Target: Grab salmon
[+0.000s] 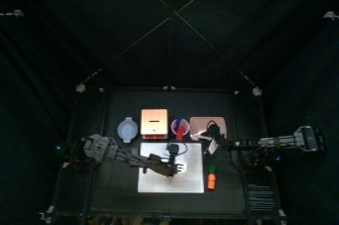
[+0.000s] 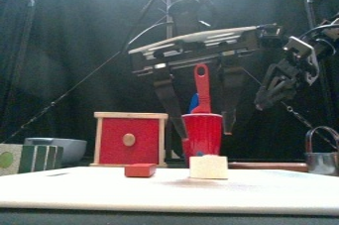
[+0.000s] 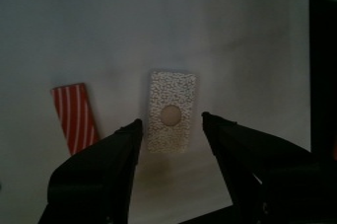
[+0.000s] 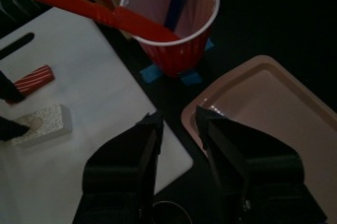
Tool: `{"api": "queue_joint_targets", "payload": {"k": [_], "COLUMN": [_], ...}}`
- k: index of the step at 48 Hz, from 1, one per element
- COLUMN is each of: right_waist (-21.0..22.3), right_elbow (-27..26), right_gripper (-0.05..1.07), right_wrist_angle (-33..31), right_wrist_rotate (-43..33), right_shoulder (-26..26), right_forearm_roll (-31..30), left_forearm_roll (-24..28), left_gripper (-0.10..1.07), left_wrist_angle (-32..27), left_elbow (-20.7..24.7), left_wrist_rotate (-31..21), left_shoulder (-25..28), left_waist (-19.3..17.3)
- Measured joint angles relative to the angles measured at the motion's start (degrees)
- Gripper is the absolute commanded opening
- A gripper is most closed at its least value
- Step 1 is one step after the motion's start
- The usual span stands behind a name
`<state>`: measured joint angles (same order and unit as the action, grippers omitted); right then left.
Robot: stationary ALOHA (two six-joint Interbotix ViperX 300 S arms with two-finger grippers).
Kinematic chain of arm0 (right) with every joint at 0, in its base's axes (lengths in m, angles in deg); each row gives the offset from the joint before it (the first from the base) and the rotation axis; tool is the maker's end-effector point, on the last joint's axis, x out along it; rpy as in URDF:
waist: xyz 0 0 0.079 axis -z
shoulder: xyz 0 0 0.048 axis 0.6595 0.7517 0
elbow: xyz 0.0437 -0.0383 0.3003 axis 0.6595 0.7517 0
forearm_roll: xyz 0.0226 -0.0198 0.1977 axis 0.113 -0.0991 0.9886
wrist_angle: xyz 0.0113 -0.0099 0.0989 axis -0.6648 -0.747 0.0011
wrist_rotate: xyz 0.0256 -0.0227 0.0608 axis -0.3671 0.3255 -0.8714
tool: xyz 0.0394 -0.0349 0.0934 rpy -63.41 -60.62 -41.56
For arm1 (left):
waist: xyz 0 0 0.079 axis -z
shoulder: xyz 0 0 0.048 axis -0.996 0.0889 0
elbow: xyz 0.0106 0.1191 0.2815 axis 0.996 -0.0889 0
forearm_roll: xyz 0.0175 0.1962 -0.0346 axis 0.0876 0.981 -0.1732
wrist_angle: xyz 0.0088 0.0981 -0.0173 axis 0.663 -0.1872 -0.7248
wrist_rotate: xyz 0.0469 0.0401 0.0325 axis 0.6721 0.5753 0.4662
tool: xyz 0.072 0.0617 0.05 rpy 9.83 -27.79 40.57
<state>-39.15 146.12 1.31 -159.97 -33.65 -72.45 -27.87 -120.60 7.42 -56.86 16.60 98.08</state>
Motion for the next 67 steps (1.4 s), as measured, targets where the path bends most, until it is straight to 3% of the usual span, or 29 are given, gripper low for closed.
{"api": "queue_joint_targets", "payload": {"k": [9, 22, 36, 43, 48, 59, 67], "right_waist": [-0.1, 0.0, -0.1, -0.6, -1.3, -5.0, -8.6], "right_elbow": [0.0, 0.0, 0.0, -0.3, -0.4, -2.0, -4.1], "right_gripper": [0.72, 0.72, 0.72, 0.72, 0.72, 0.72, 0.72], "right_wrist_angle": [0.0, 0.0, 0.0, 0.0, 0.1, 1.0, 1.7], "right_wrist_rotate": [0.1, 0.1, 0.1, 0.1, 0.1, 0.0, 0.1], "right_shoulder": [0.0, 0.0, -1.3, -4.0, -5.7, -8.3, -7.9], "right_forearm_roll": [0.2, 0.2, 0.2, 0.2, 0.2, -0.4, -2.4], "left_forearm_roll": [4.3, 10.4, 20.4, 26.1, 28.7, 31.8, 37.5], "left_gripper": [0.87, 0.87, 0.87, 0.86, 0.86, 0.86, 0.85], "left_wrist_angle": [-5.6, -9.3, -10.6, -9.8, -5.5, 11.3, 24.2], "left_elbow": [1.1, 1.2, -4.3, -11.2, -17.8, -34.0, -45.4], "left_wrist_rotate": [0.1, 2.9, 8.4, 9.3, 9.4, 9.1, 8.8], "left_shoulder": [-2.2, -5.8, -14.7, -21.0, -27.0, -38.6, -46.0], "left_waist": [0.0, 0.7, 3.1, 4.2, 4.7, 4.4, 2.7]}}
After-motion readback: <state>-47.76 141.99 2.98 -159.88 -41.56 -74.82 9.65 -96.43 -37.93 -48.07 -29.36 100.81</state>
